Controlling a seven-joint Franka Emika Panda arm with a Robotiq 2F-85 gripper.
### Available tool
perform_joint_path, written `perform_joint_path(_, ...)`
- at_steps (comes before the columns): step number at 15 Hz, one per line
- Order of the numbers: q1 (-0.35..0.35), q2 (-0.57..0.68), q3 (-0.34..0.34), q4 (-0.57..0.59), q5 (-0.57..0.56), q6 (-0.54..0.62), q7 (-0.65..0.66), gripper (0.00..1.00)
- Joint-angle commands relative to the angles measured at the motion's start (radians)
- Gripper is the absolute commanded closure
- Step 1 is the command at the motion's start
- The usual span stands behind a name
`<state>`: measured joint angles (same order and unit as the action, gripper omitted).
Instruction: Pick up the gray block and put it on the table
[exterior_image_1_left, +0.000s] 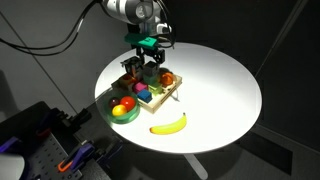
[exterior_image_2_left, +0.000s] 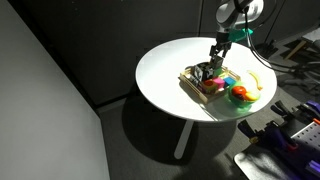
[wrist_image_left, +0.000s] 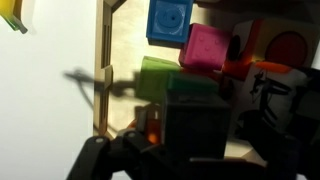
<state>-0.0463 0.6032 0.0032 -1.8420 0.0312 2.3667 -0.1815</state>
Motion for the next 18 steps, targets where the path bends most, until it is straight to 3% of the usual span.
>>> perform_joint_path(1, -0.004, 0.022, 0.006, 0.056, -0.003, -0.023, 0.022, 0.34)
perform_joint_path(5, -0.005, 0.008, 0.004, 0.057, -0.007, -0.034, 0.020, 0.66)
perform_joint_path(8, -0.009, -0.007, 0.003, 0.051, -0.005, -0.053, 0.018, 0.71)
perform_joint_path(18, -0.024, -0.123, -0.052, -0.017, -0.016, -0.131, 0.063, 0.71)
